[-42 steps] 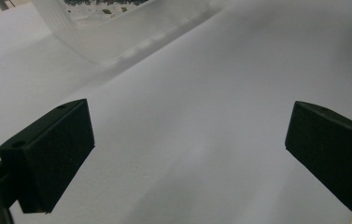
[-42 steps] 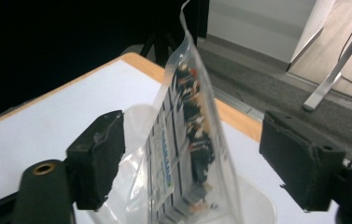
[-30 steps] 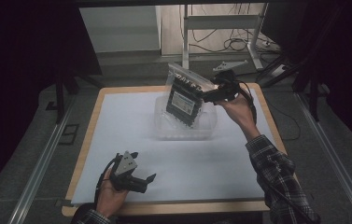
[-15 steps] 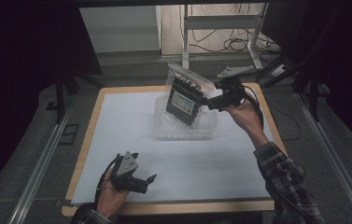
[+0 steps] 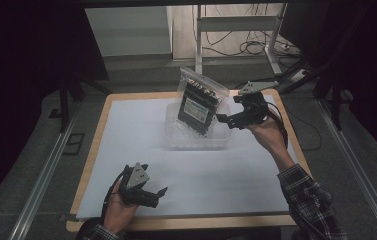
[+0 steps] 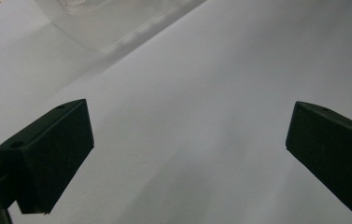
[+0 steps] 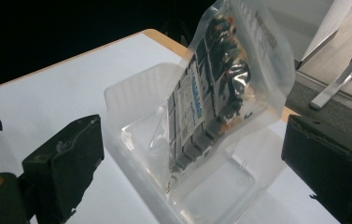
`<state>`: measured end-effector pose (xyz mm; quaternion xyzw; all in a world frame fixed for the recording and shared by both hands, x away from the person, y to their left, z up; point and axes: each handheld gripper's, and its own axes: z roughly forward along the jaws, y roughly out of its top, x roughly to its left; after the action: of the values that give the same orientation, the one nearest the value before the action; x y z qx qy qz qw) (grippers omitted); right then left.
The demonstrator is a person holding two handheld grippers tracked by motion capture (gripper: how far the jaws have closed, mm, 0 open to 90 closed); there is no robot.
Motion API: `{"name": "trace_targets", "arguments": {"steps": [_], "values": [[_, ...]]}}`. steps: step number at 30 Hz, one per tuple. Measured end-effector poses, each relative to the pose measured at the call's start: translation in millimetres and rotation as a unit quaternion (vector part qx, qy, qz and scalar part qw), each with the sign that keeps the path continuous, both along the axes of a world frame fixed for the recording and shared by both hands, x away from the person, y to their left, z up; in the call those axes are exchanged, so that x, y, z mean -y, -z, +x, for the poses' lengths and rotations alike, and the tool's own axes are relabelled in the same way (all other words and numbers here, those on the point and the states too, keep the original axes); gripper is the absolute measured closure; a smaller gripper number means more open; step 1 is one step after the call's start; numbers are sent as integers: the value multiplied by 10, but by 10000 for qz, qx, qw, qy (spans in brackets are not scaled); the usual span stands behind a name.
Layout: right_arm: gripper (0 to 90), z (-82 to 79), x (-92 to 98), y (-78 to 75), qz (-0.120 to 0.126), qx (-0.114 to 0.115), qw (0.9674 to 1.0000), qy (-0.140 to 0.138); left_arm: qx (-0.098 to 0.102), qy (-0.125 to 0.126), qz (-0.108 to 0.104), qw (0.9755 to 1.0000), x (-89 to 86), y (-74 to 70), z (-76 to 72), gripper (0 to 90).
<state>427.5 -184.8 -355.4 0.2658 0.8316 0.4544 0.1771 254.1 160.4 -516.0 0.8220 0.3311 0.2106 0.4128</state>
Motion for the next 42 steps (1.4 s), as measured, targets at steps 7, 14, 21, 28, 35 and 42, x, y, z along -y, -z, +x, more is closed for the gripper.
{"name": "trace_targets", "arguments": {"steps": [7, 14, 21, 28, 35, 42], "values": [[51, -107, 58, 93, -50, 48, 10000, -3, 40, 7, 41, 10000, 5, 4, -3, 4], [51, -218, 111, 183, -114, 76, 9999, 6, 57, 15, 69, 10000, 10, 5, -6, 6], [51, -338, 188, 293, -37, -6, 10000, -34, 75, 17, 107, 9999, 13, 8, -7, 6], [51, -458, 264, 419, -5, -82, 10000, -48, 99, 16, 145, 9998, 16, 9, -9, 6], [51, -562, 345, 505, 12, -134, 9999, -36, 126, 0, 155, 9998, 18, 10, -12, 6], [51, -680, 408, 570, -4, -183, 9998, -28, 169, -8, 180, 9997, 19, 12, -17, 6]]}}
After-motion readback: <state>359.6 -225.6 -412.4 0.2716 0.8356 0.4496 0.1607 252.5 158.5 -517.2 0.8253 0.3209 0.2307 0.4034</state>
